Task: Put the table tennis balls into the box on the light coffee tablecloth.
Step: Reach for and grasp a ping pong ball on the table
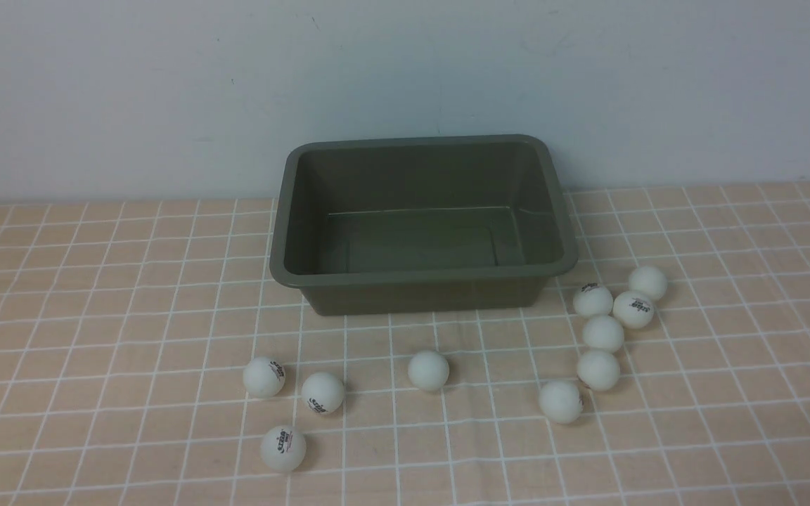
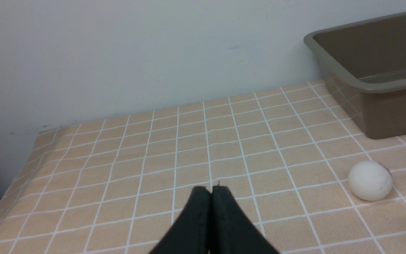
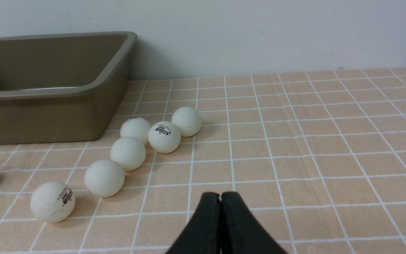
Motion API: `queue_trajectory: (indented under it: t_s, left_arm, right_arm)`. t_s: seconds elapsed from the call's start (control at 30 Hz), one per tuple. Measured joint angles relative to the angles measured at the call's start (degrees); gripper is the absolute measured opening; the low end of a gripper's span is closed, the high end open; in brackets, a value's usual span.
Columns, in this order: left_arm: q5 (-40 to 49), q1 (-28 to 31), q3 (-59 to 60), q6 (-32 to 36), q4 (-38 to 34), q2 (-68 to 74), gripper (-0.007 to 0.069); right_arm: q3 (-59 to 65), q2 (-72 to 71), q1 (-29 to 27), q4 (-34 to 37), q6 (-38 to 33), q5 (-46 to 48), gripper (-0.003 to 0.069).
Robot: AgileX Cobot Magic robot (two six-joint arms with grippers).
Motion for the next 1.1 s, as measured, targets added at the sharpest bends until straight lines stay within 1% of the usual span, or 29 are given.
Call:
queue_trajectory:
  t_s: [0.17, 0.23, 0.3, 0.43, 0.57, 0.7, 0.77, 0.87, 0.9, 0.93, 0.97, 1.03, 1.1]
  left_arm:
    - [0.00, 0.00, 0.00, -4.04, -4.92, 0.00, -0.0069]
    - [0.00, 0.00, 0.00, -8.89, -10.31, 0.00, -0.0069]
    - [0.00, 0.00, 0.00, -11.59, -13.92, 0.00, -0.0069]
    - [0.00, 0.00, 0.00, -14.09, -19.20, 0.00, -0.0069]
    - [0.00, 0.00, 0.00, -14.49, -20.21, 0.00, -0.0069]
    - [0.00, 0.00, 0.00, -15.03, -20.67, 0.00, -0.0069]
    - [-0.31, 0.00, 0.00, -15.57, -21.45, 0.00, -0.0069]
    - [-4.94, 0.00, 0.05, -16.73, -24.18, 0.00, -0.0069]
    - [-7.51, 0.00, 0.05, -17.24, -25.49, 0.00, -0.0069]
    - [-8.01, 0.00, 0.05, -17.35, -25.74, 0.00, -0.0069]
    - [-11.43, 0.00, 0.05, -17.86, -27.45, 0.00, -0.0069]
    - [-15.40, 0.00, 0.05, -17.92, -28.13, 0.00, -0.0069]
    - [-15.90, 0.00, -1.21, -17.92, -27.69, 0.00, -0.0069]
  right_arm:
    - [0.00, 0.00, 0.00, 0.00, 0.00, 0.00, -0.0018]
    - [-0.04, 0.00, 0.00, 1.66, 1.02, -0.06, -0.0018]
    - [-0.04, 0.00, 0.00, 3.95, 1.92, -0.52, -0.0018]
    - [0.02, 0.00, 0.00, 11.23, 4.01, -1.06, -0.0018]
    - [0.08, 0.00, 0.00, 15.06, 5.02, -2.83, -0.0018]
    - [0.08, 0.00, 0.00, 25.96, 9.92, -7.26, -0.0018]
    - [0.08, 0.00, 0.00, 29.51, 11.18, -9.98, -0.0018]
    - [0.08, 0.00, 0.00, 32.91, 11.66, -15.92, -0.0018]
    - [0.08, 0.00, 0.00, 33.64, 11.71, -17.52, -0.0018]
    - [0.08, 0.00, 0.00, 33.76, 11.77, -18.34, -0.0018]
    - [0.08, 0.00, 0.00, 34.16, 11.82, -21.45, -0.0018]
    - [0.08, 0.00, 0.00, 33.71, 11.82, -25.21, -0.0018]
    - [-0.73, 0.00, 0.00, 31.50, 11.82, -26.99, -0.0018]
